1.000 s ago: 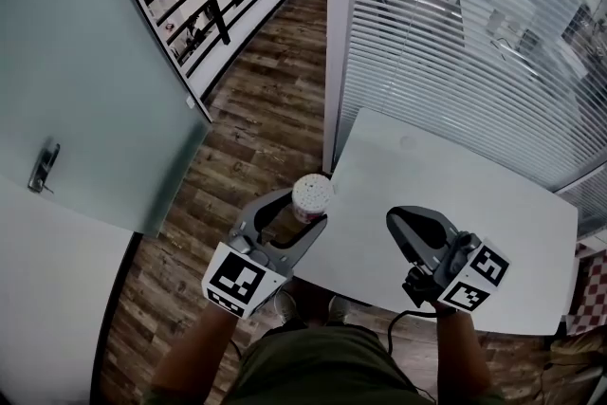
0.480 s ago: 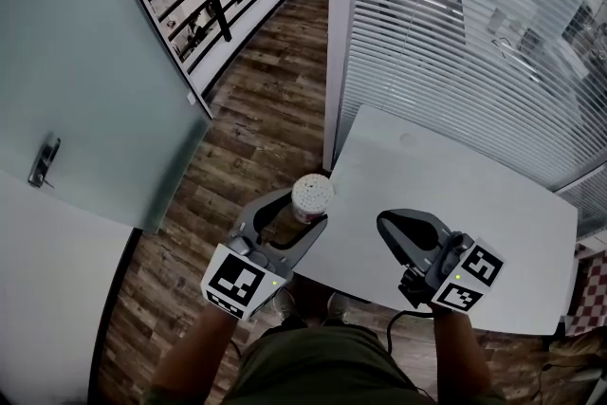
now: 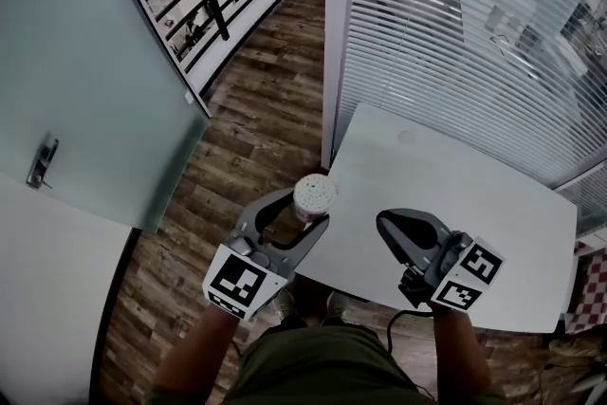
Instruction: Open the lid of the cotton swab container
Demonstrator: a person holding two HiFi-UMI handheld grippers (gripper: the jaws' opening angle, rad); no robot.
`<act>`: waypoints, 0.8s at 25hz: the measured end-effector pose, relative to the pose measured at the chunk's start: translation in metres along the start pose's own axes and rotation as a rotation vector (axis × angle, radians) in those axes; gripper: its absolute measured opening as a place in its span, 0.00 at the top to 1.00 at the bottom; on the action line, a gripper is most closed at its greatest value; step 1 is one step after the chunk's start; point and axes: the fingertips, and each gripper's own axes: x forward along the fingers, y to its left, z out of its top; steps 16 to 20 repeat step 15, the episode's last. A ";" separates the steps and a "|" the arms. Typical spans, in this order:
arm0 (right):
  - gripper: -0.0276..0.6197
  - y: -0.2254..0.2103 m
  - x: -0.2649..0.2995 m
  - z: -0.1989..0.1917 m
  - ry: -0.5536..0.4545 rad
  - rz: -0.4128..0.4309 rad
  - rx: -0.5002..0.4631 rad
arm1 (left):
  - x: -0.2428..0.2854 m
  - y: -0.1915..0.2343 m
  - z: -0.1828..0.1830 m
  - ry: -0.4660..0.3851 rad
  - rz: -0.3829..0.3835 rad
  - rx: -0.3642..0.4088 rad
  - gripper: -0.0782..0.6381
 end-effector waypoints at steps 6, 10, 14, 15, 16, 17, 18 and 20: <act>0.94 -0.003 0.001 -0.001 0.004 -0.003 0.001 | 0.003 0.000 0.001 -0.003 -0.003 -0.004 0.56; 0.94 -0.003 0.003 -0.002 0.009 -0.003 0.002 | 0.002 0.001 0.000 -0.005 -0.002 -0.007 0.56; 0.94 -0.004 0.005 -0.004 0.011 -0.003 0.004 | 0.002 0.003 -0.001 -0.007 -0.002 -0.005 0.56; 0.94 -0.005 0.006 -0.004 0.011 -0.003 0.004 | 0.003 0.004 -0.001 -0.007 -0.002 -0.005 0.56; 0.94 -0.005 0.006 -0.004 0.011 -0.003 0.004 | 0.003 0.004 -0.001 -0.007 -0.002 -0.005 0.56; 0.94 -0.005 0.006 -0.004 0.011 -0.003 0.004 | 0.003 0.004 -0.001 -0.007 -0.002 -0.005 0.56; 0.94 -0.005 0.006 -0.004 0.011 -0.003 0.004 | 0.003 0.004 -0.001 -0.007 -0.002 -0.005 0.56; 0.94 -0.005 0.006 -0.004 0.011 -0.003 0.004 | 0.003 0.004 -0.001 -0.007 -0.002 -0.005 0.56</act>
